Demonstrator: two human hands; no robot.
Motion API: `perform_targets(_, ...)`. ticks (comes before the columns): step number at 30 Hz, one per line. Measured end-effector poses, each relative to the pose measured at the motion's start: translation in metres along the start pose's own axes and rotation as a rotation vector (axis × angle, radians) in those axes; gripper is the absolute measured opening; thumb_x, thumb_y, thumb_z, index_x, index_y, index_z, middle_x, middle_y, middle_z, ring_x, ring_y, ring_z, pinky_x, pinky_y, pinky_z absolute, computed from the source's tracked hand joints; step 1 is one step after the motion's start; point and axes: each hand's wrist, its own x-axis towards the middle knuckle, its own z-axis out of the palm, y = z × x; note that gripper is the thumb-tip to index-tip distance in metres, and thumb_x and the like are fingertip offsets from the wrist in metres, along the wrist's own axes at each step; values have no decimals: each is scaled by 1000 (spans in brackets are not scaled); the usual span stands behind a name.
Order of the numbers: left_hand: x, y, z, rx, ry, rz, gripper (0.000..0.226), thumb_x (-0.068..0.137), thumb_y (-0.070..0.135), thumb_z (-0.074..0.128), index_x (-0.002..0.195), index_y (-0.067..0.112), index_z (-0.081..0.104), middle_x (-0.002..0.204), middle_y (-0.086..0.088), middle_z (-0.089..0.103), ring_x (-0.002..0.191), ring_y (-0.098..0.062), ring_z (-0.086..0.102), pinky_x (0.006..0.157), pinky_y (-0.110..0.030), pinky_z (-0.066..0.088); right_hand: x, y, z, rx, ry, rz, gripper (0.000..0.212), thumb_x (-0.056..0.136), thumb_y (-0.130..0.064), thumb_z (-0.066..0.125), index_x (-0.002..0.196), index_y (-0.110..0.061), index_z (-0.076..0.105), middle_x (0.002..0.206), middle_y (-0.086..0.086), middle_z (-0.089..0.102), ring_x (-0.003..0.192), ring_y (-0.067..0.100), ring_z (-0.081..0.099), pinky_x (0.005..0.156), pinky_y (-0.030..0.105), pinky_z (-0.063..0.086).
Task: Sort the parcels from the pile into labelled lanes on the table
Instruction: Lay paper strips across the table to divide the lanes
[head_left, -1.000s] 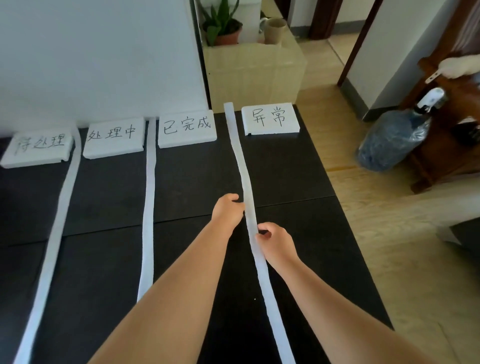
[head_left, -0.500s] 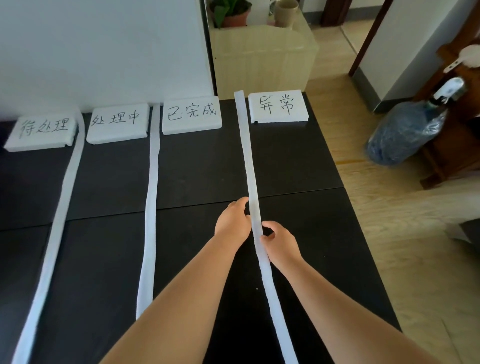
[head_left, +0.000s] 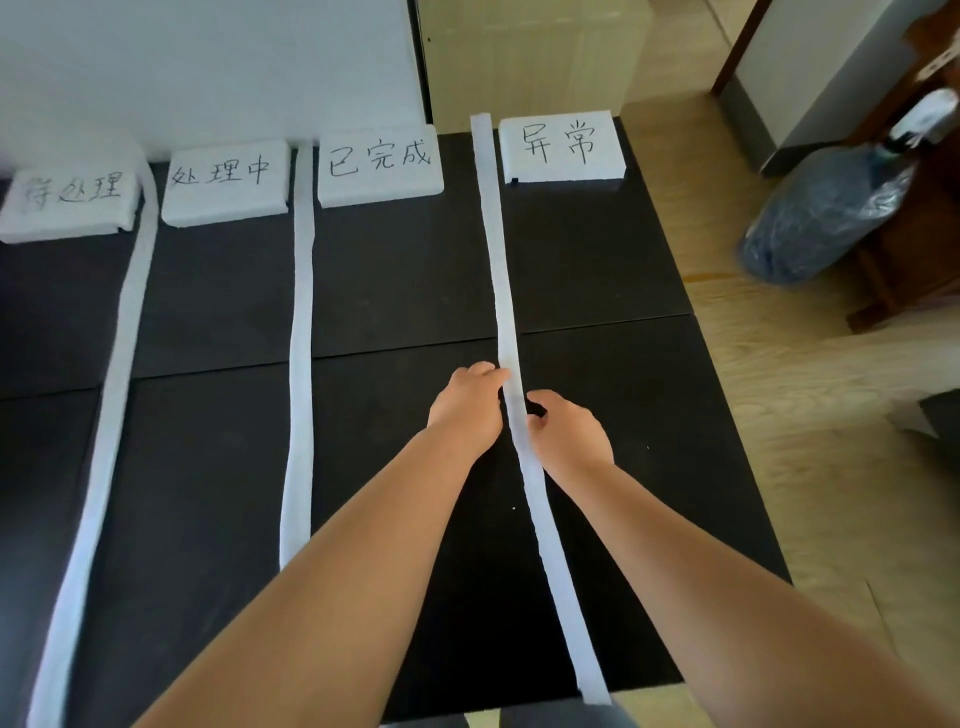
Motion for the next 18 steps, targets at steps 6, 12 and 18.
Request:
perform_targets(6,-15,-1,13,99,28,63,55,101,13,50,152,25,33,164,5,16,145,-20,28,97,-33,49,-21,23,2,86,23,77,34,100,-23,56,133,-24,51,106,-2,65,80,12,67,75,35,62)
perform_targets(12,-29,-3,30,214,44,171,52,104,25,44,154,22,29,165,3,12,151,-22,13,115,-41,33,-50,44,11,179,-19,114,16,98,-25,61,113,-24,55,92,-4,65,71,10,69,62,26,60)
perform_targets(18,-42,-4,43,274,38,259,53,104,33,44,154,21,29,165,0,14,152,-24,9,122,-43,17,-65,48,21,202,-17,112,18,94,-21,67,108,-24,56,88,-4,64,69,10,70,65,29,62)
